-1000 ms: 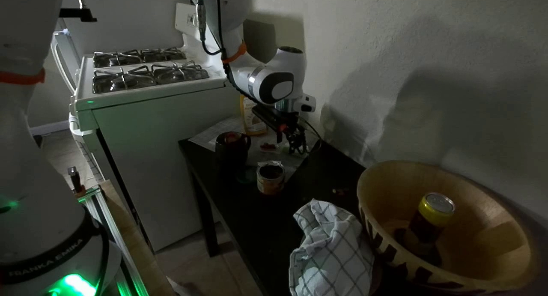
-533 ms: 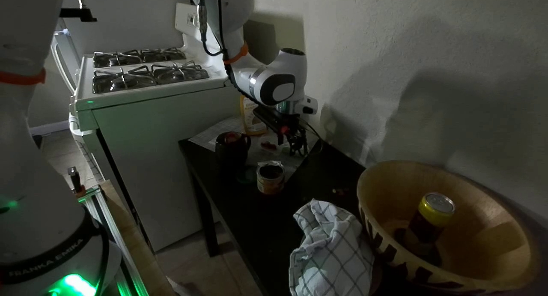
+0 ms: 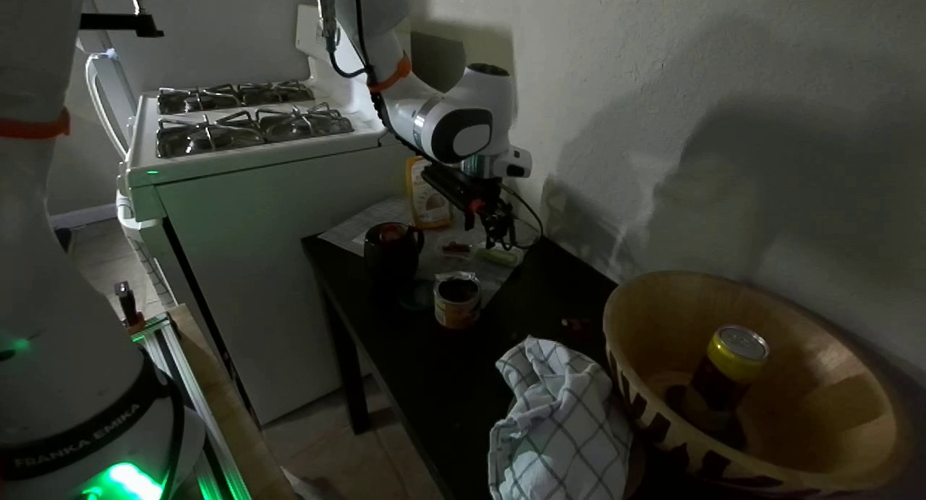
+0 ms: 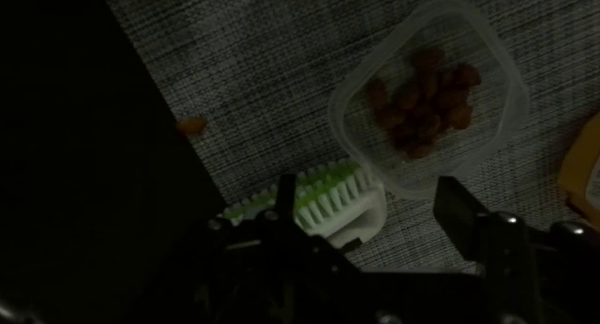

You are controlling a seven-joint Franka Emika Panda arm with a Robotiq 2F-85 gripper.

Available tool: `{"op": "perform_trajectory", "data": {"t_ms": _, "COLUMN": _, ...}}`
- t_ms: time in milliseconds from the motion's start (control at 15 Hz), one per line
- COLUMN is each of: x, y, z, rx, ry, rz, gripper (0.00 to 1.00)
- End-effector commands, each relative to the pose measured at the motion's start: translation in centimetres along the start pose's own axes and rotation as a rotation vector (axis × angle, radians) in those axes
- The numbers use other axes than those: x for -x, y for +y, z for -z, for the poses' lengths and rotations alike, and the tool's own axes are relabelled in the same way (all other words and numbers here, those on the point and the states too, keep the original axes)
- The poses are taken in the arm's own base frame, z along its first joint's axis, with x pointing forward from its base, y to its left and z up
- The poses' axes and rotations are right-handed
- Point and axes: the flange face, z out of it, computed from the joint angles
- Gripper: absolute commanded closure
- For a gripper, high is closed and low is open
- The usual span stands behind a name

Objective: Pour the contents of the small lunchbox into the orange can

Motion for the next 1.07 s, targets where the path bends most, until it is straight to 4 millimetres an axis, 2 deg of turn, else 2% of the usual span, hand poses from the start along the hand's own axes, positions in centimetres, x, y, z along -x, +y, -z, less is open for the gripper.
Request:
{"op": "perform_trajectory", "data": {"t_ms": 0, "x": 1.7, "y": 0.2, "z": 0.0, "rx": -0.02, "ry": -0.005, "rz": -0.014, "gripper": 0.33}}
{"op": "perform_trajectory", "data": {"t_ms": 133, "x": 2.2, "y": 0.4, "z": -0.7, "rx": -0.019, "ry": -0.018, "rz": -0.029, "gripper": 0.32}}
{"op": "perform_trajectory", "data": {"t_ms": 200, "x": 2.4, "y": 0.5, "z": -1.3, "rx": -0.024, "ry": -0.026, "rz": -0.036, "gripper": 0.37}}
{"op": "perform_trajectory", "data": {"t_ms": 400, "x": 2.7, "y": 0.5, "z": -2.2, "rx": -0.025, "ry": -0.02, "rz": -0.044, "gripper": 0.35}}
{"op": "perform_trajectory", "data": {"t_ms": 533, "x": 2.4, "y": 0.6, "z": -2.7, "rx": -0.025, "ry": -0.006, "rz": -0.049, "gripper": 0.38}}
{"op": "perform_trajectory", "data": {"t_ms": 600, "x": 2.4, "y": 0.6, "z": -3.0, "rx": -0.022, "ry": -0.004, "rz": -0.05, "gripper": 0.44}}
{"op": "perform_trajectory", "data": {"t_ms": 733, "x": 2.4, "y": 0.7, "z": -3.6, "rx": -0.024, "ry": -0.009, "rz": -0.051, "gripper": 0.46}}
{"op": "perform_trajectory", "data": {"t_ms": 800, "x": 2.5, "y": 0.6, "z": -3.8, "rx": -0.023, "ry": -0.011, "rz": -0.05, "gripper": 0.52}}
{"op": "perform_trajectory", "data": {"t_ms": 867, "x": 2.6, "y": 0.6, "z": -4.0, "rx": -0.023, "ry": -0.013, "rz": -0.049, "gripper": 0.7}}
{"op": "perform_trajectory", "data": {"t_ms": 1000, "x": 2.6, "y": 0.7, "z": -4.1, "rx": -0.021, "ry": -0.016, "rz": -0.048, "gripper": 0.88}}
